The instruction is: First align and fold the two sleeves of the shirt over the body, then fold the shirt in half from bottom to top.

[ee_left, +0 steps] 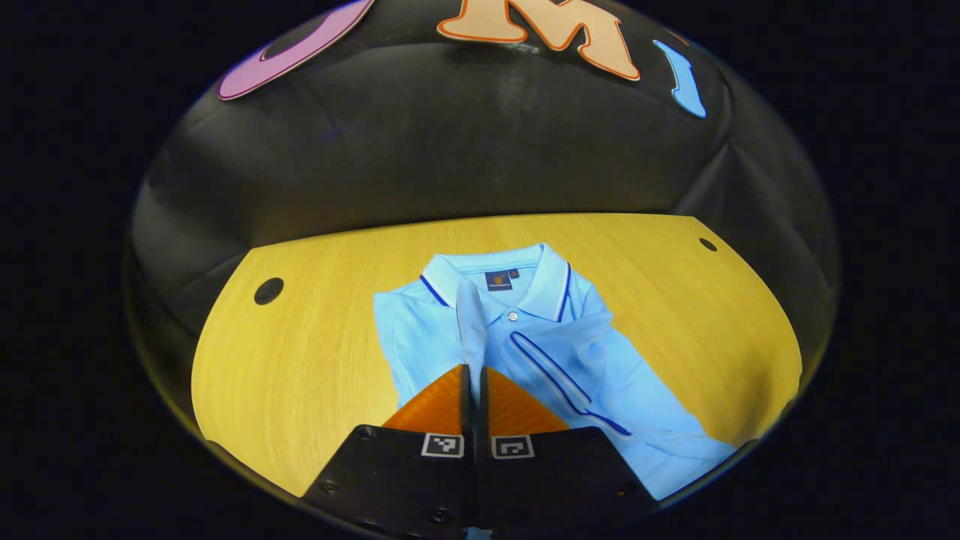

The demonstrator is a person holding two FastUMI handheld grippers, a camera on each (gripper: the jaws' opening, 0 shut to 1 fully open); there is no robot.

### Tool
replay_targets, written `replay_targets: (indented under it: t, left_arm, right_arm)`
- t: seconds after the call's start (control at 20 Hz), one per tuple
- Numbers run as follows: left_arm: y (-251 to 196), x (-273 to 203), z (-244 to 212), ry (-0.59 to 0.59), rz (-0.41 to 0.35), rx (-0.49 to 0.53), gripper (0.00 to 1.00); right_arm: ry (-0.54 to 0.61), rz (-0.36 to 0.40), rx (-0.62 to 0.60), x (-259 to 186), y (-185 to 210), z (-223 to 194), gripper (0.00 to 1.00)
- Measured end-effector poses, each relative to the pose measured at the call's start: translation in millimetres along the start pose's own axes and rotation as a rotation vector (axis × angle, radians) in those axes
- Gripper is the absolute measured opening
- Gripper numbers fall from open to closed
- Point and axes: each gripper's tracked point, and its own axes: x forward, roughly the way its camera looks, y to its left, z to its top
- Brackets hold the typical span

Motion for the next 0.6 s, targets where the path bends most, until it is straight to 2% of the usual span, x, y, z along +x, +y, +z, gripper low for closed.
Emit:
replay_targets:
  t: [0.1,0.15,0.2,0.35,0.45,0.6]
  left_arm:
    - [-11.1,2.0,-8.3,0.024,-0.031,-0.03,0.0]
    - [-20.9,0.2,-9.4,0.02,-0.065,-0.066,0.04]
    - [-27.8,-8.9,-3.1,-0.009,-0.093,-0.102,0.18]
    - [-26.5,-34.1,13.0,-0.118,-0.052,-0.134,0.72]
    - [-27.0,-61.3,22.4,-0.179,-0.033,-0.14,0.84]
    - [-22.4,-108.1,22.0,-0.249,-0.004,-0.106,0.86]
  right_arm:
    - [0.012,0.023,0.012,1.4,-3.0,-1.2,0.98]
    - [0.015,0.042,0.013,2.0,-3.2,-0.4,0.98]
    - [0.006,0.064,0.012,3.1,-0.9,-0.1,0.98]
    - [-0.019,0.147,0.01,2.1,9.8,3.4,0.98]
    - [-0.033,0.18,-0.013,0.6,14.5,-1.1,0.98]
    - [-0.021,0.208,-0.037,-9.0,22.3,-14.2,0.98]
